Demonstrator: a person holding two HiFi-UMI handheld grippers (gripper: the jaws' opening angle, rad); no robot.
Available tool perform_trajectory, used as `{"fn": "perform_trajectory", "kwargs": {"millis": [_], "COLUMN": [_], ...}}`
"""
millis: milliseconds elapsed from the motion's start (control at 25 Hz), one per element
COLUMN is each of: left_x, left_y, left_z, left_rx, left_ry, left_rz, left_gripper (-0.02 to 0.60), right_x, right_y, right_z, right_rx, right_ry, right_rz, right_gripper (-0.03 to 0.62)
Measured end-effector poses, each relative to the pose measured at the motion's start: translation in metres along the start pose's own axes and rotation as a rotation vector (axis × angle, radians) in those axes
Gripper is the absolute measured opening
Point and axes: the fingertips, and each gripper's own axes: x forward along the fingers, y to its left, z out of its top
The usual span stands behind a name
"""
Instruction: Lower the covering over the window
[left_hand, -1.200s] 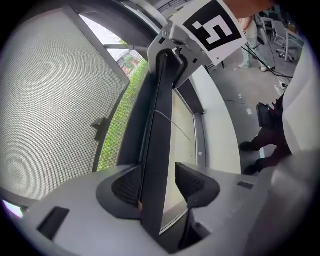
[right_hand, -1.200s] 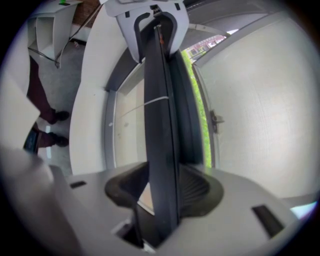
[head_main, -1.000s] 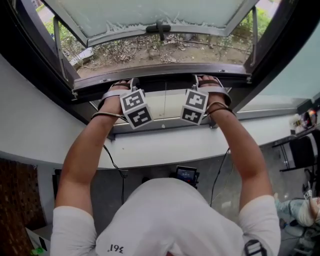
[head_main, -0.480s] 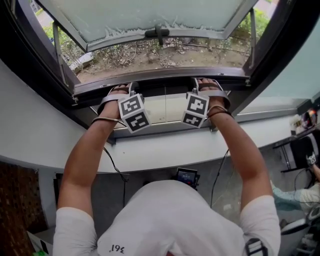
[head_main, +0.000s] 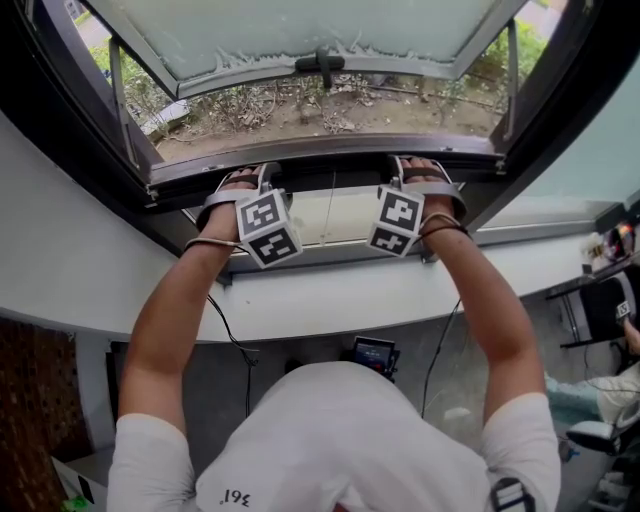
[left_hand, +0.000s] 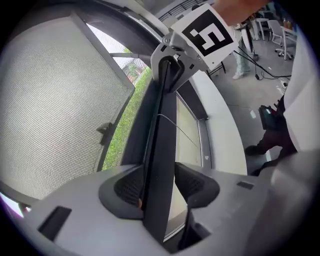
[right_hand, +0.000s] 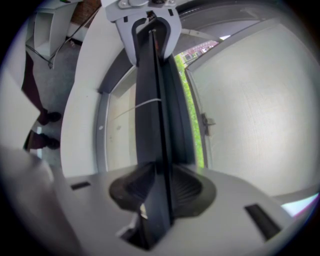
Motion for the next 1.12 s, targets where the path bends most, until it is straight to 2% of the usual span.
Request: {"fn": "perform_trajectory", "kwargs": {"millis": [1120], "left_x": [-0.006], "left_y": [0.0022], "left_z": [0.0012], "left_rx": [-0.03], "left_ry": [-0.031], "left_rz": [-0.014], "left_gripper": [0.199], "right_x": [-0.0032], "right_y": [-0.0005], "right_z": [0.0001], "right_rx": [0.004], "right_ry": [-0.009], "right_rz": [0.005], "right_gripper": [0.118]}}
